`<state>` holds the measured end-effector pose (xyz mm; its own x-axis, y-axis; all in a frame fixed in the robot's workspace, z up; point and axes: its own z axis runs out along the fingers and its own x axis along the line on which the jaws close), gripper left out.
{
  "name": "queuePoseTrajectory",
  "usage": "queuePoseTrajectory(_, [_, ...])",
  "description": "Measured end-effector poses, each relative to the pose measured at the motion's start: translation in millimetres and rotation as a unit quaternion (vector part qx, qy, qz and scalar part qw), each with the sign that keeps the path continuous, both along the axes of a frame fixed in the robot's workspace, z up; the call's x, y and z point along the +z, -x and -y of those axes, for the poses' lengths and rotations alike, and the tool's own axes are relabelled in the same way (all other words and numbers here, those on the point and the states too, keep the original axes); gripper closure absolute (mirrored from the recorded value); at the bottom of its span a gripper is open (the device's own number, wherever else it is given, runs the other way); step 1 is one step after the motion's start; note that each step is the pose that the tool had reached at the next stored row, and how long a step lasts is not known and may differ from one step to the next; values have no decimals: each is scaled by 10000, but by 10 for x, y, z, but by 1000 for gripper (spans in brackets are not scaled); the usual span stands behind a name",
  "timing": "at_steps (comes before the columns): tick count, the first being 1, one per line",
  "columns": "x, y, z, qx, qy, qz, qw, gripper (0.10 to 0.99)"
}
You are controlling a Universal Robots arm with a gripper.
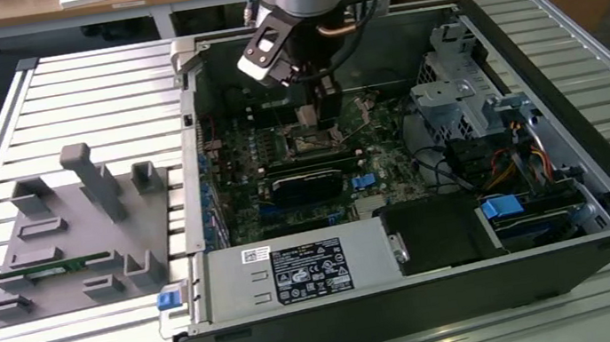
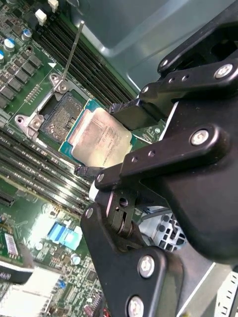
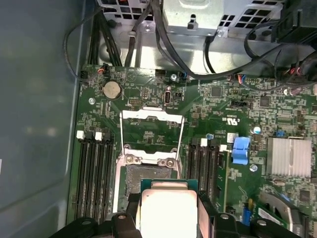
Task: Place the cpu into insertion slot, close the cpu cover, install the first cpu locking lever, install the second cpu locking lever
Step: 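Place the cpu into insertion slot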
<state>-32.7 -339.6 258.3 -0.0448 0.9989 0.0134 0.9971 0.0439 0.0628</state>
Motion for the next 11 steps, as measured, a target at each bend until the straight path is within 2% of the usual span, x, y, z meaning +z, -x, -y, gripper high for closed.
queuePoseTrajectory(8, [-114, 0, -65, -134, -1, 0, 9999, 545])
queuePoseTrajectory(11, [-168, 0, -68, -133, -1, -3, 9999, 545])
